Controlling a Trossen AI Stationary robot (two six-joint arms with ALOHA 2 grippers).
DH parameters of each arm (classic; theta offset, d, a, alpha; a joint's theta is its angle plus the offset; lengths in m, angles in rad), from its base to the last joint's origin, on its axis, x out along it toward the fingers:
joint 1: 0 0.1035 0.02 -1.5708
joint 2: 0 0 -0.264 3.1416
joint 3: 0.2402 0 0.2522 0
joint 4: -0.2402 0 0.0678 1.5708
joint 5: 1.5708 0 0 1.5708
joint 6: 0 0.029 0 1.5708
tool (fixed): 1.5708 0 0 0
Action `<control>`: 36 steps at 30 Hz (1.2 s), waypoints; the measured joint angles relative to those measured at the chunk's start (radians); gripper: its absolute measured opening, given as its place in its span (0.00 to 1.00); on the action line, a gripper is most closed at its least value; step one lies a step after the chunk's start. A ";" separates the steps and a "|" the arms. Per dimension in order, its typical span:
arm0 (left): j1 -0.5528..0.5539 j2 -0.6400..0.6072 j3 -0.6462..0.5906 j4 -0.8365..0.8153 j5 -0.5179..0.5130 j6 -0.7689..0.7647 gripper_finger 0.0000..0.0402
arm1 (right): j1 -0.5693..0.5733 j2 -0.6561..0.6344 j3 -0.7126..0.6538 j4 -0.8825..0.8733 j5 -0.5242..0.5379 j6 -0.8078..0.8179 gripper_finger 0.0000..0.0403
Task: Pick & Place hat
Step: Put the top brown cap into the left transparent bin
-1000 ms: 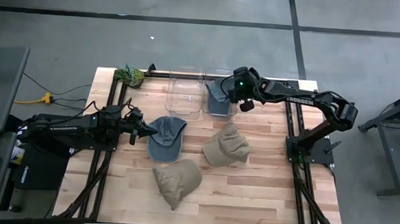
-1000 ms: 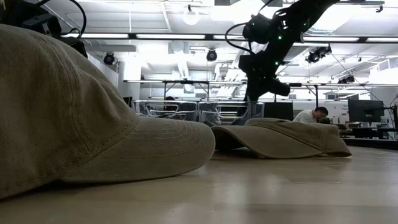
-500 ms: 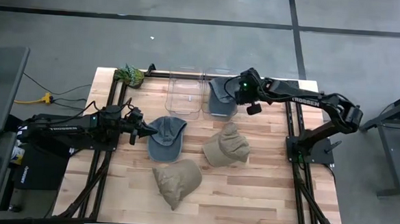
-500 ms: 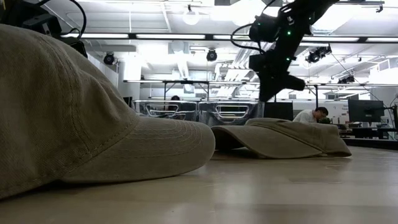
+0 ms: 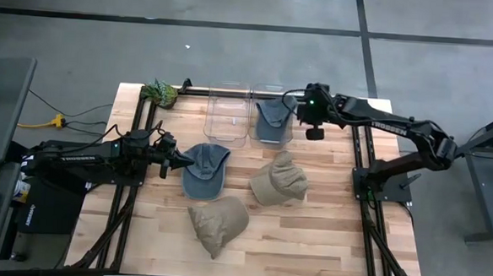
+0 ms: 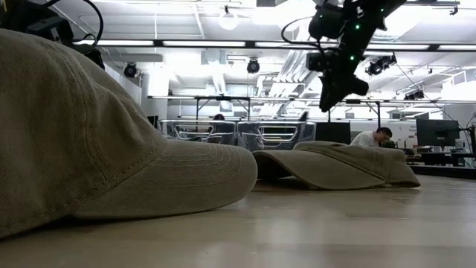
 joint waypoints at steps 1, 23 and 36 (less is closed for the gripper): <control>0.000 0.000 0.000 0.000 0.000 0.000 0.00 | -0.001 -0.007 0.000 -0.009 0.002 0.050 0.23; 0.000 0.000 0.000 0.000 0.000 0.000 0.00 | -0.065 0.004 0.000 0.119 -0.282 1.360 0.24; 0.000 0.000 0.000 0.000 0.000 0.000 0.00 | 0.086 -0.021 0.000 -0.025 -0.327 1.302 0.24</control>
